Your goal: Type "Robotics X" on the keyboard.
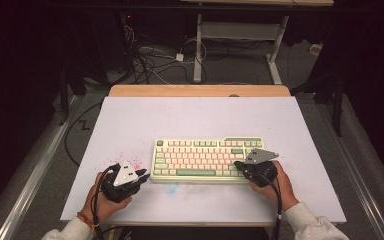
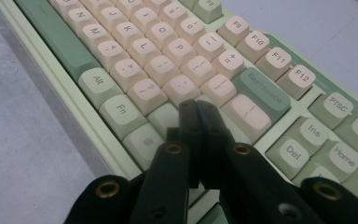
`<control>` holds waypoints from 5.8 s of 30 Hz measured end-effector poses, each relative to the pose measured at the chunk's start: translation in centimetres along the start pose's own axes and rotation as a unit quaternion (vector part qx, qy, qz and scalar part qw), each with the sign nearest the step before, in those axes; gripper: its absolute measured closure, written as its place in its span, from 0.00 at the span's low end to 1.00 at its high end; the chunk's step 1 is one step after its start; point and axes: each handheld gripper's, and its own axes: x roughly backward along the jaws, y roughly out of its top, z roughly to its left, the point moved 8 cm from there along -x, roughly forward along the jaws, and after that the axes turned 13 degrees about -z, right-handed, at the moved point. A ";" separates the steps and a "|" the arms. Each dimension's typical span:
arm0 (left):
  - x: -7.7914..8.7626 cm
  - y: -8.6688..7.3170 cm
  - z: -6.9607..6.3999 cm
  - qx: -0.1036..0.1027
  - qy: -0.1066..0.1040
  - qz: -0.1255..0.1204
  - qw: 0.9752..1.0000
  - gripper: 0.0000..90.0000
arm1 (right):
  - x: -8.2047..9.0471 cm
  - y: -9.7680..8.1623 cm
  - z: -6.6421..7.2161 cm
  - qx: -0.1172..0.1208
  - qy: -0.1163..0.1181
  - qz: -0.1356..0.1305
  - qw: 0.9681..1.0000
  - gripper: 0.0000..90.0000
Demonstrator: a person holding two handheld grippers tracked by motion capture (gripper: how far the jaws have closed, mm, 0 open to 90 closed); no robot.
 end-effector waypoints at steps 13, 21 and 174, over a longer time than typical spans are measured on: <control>0.0 0.3 0.1 0.002 -0.015 0.017 1.000 0.97 | 0.0 0.0 0.1 0.003 -0.006 0.000 1.000 1.00; 0.0 0.7 0.4 0.006 -0.017 0.024 1.000 0.97 | 0.0 0.0 0.1 0.008 -0.007 -0.001 1.000 1.00; -8.5 6.8 -0.3 -0.055 -0.028 0.028 0.998 0.80 | 1.0 1.6 0.0 0.005 -0.012 -0.022 1.000 0.99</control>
